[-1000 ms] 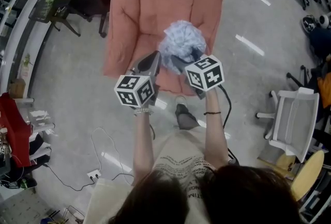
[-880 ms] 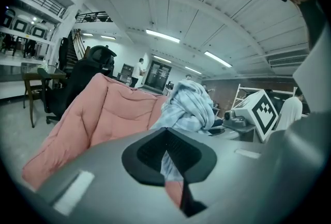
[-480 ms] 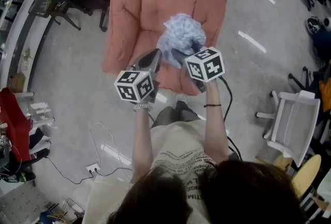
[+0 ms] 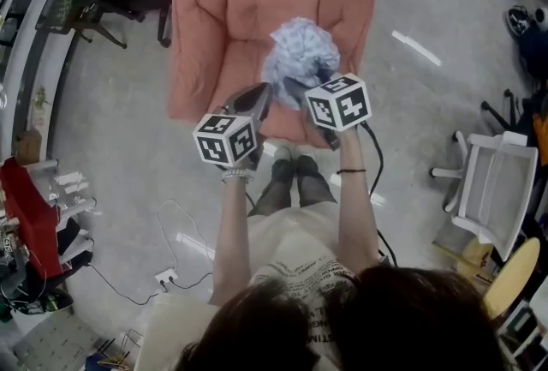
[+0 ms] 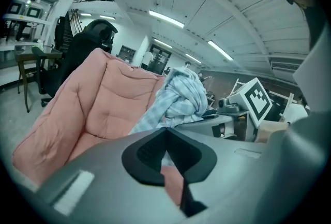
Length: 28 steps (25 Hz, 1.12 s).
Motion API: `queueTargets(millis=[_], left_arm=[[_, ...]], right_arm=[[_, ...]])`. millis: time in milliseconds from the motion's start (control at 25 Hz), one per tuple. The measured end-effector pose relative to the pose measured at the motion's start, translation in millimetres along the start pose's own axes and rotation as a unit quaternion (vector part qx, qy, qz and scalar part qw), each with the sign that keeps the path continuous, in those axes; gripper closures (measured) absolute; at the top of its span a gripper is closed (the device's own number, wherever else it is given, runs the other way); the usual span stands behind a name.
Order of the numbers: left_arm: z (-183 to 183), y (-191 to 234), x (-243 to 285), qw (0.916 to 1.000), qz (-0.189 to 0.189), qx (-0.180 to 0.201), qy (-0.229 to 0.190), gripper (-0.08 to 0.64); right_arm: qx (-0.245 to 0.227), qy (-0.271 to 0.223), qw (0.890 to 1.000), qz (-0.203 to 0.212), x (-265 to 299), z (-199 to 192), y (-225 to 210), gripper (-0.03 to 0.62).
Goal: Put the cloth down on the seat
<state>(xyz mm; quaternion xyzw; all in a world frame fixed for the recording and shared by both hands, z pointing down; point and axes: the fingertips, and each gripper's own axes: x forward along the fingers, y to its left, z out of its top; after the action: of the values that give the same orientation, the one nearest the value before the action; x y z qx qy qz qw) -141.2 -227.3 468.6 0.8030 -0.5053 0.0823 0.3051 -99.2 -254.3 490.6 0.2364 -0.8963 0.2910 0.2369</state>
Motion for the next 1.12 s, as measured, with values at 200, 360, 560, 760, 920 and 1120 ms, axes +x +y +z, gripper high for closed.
queueTargets(millis=[200,360,560,760,920,1120], left_arm=[[-28.2,11.9,12.5,0.9991,-0.015,0.010,0.040,0.555],[-51.3,26.6,15.8,0.9976,-0.025,0.006,0.063,0.555],[-78.7,30.9,25.3,0.9957,-0.041,-0.004,0.083,0.555],[-100.2,37.4,29.0,0.9941,-0.054,-0.004,0.094,0.555],[-107.0,51.2,33.1,0.9940,-0.049,-0.006,0.097,0.555],[-115.3,79.0,39.5,0.9935,-0.045,-0.025,0.101,0.555]], right_arm=[[0.025,0.007,1.000,-0.010,19.2,-26.0,-12.2,0.463],[0.037,0.015,0.999,-0.016,38.3,-44.2,-12.8,0.463],[0.045,0.030,0.998,-0.027,48.3,-67.9,-22.4,0.463],[0.041,0.039,0.998,-0.032,59.7,-81.2,-28.0,0.463],[0.046,0.041,0.998,-0.030,70.1,-84.8,-33.0,0.463],[0.061,0.060,0.996,-0.025,104.2,-96.6,-41.8,0.463]])
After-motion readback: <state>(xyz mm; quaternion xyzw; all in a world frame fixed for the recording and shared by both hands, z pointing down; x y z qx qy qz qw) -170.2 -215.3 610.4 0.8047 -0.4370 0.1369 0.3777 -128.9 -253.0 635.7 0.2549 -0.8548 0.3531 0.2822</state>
